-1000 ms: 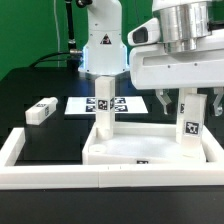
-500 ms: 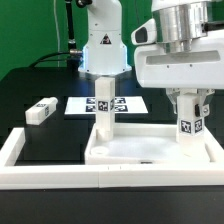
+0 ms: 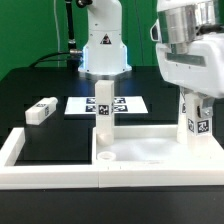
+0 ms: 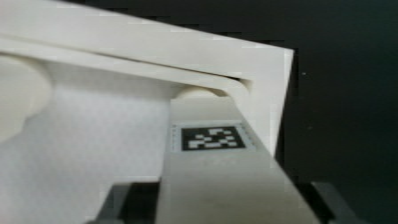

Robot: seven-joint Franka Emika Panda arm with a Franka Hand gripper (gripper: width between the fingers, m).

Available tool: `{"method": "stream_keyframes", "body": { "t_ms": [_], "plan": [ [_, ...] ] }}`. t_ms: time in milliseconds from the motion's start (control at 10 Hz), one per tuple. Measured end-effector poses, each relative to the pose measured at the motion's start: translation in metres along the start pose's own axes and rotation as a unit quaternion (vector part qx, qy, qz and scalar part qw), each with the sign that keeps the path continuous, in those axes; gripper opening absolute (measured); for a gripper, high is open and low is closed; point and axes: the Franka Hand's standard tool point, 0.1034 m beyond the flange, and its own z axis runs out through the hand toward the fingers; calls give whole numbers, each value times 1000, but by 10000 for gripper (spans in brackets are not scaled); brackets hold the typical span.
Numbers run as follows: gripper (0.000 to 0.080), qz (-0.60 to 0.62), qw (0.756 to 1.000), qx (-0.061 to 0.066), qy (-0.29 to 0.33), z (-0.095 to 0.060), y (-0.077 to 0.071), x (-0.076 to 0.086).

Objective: Assemble desk

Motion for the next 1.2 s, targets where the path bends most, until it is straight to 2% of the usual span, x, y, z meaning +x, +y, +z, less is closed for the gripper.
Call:
{"method": "stream_keyframes", "body": {
  "t_ms": [100, 300, 500, 600, 700, 800, 900, 1000, 1200],
  "plan": [
    [295, 61, 998, 8, -8, 2, 1, -2],
    [296, 158, 987, 13, -29, 2, -1, -3],
    [303, 157, 987, 12, -27, 2, -1, -3],
    [303, 92, 995, 14, -26, 2, -2, -1],
    [473, 7, 999, 17, -28, 0, -4, 0],
    [607, -76, 996, 19, -32, -2, -7, -3],
    [607, -126, 991, 24, -35, -5, -8, -8],
    [636, -139, 989, 35, -24, -5, -6, -11],
    [647, -205, 978, 32, -14, -5, -6, -5]
  ]
}}
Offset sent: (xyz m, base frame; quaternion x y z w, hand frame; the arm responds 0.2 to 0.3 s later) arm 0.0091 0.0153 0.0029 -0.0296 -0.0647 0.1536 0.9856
